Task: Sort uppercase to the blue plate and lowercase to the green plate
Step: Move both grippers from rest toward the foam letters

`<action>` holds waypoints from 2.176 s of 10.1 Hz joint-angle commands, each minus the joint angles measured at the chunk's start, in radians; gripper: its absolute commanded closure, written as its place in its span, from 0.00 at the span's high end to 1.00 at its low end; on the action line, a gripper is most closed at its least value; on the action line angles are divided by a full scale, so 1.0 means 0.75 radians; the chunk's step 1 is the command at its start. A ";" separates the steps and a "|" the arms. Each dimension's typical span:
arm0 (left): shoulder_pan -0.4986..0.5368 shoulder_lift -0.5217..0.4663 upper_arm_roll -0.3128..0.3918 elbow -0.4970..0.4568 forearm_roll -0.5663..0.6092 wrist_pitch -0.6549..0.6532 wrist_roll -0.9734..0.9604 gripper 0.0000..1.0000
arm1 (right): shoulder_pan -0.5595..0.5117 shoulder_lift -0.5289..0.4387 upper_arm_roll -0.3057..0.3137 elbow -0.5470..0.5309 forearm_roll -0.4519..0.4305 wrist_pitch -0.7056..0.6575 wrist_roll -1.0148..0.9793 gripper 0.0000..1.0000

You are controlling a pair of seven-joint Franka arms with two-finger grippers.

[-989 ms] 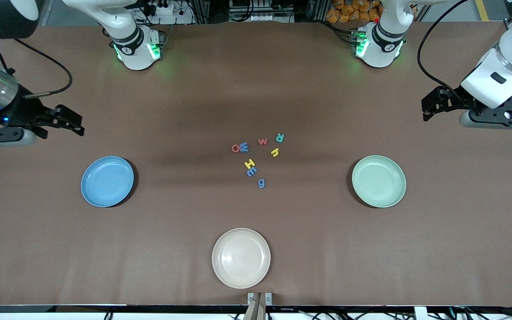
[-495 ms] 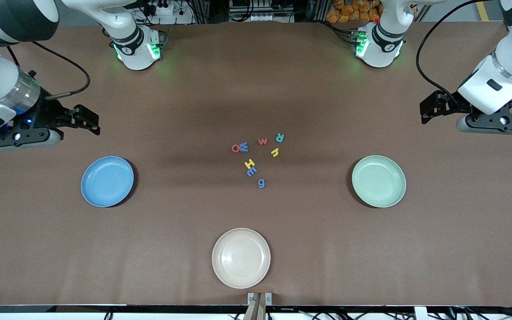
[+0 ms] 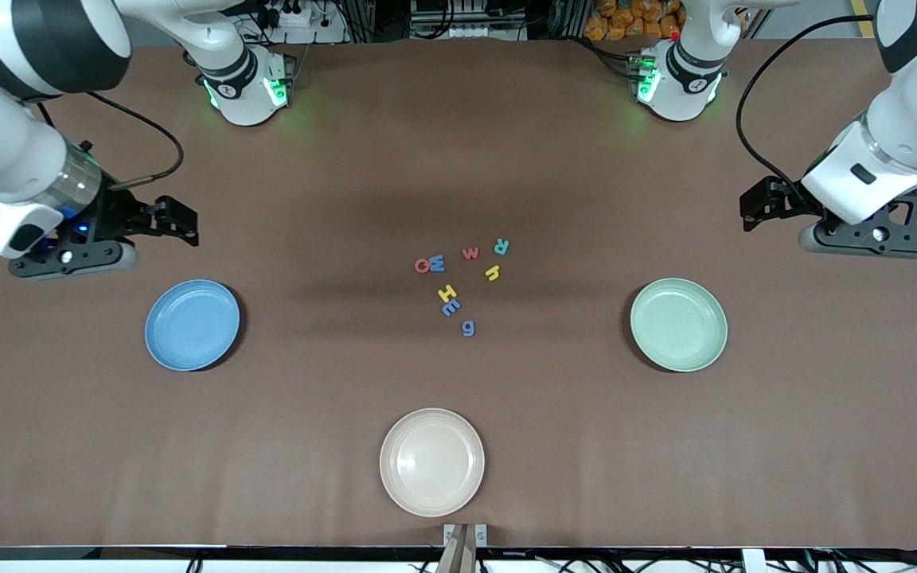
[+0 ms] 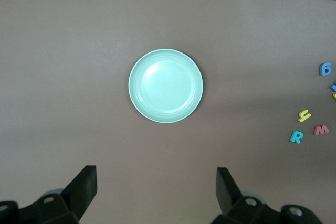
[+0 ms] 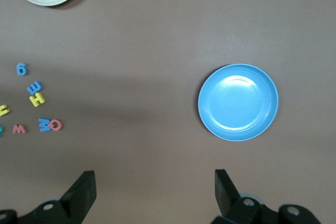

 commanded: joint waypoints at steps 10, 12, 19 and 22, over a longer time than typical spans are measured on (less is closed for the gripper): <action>-0.003 0.027 -0.002 -0.058 -0.027 0.096 0.031 1.00 | 0.073 0.029 -0.005 0.026 -0.003 -0.002 0.011 1.00; -0.007 0.037 -0.002 -0.058 -0.027 0.100 0.031 1.00 | 0.077 0.029 -0.005 0.026 -0.003 0.000 0.011 1.00; -0.020 0.057 -0.010 -0.058 -0.027 0.132 0.017 1.00 | 0.155 0.072 -0.005 0.026 0.010 0.035 0.017 1.00; -0.020 0.076 -0.010 -0.058 -0.027 0.147 0.017 1.00 | 0.222 0.110 -0.005 0.026 0.014 0.094 0.017 1.00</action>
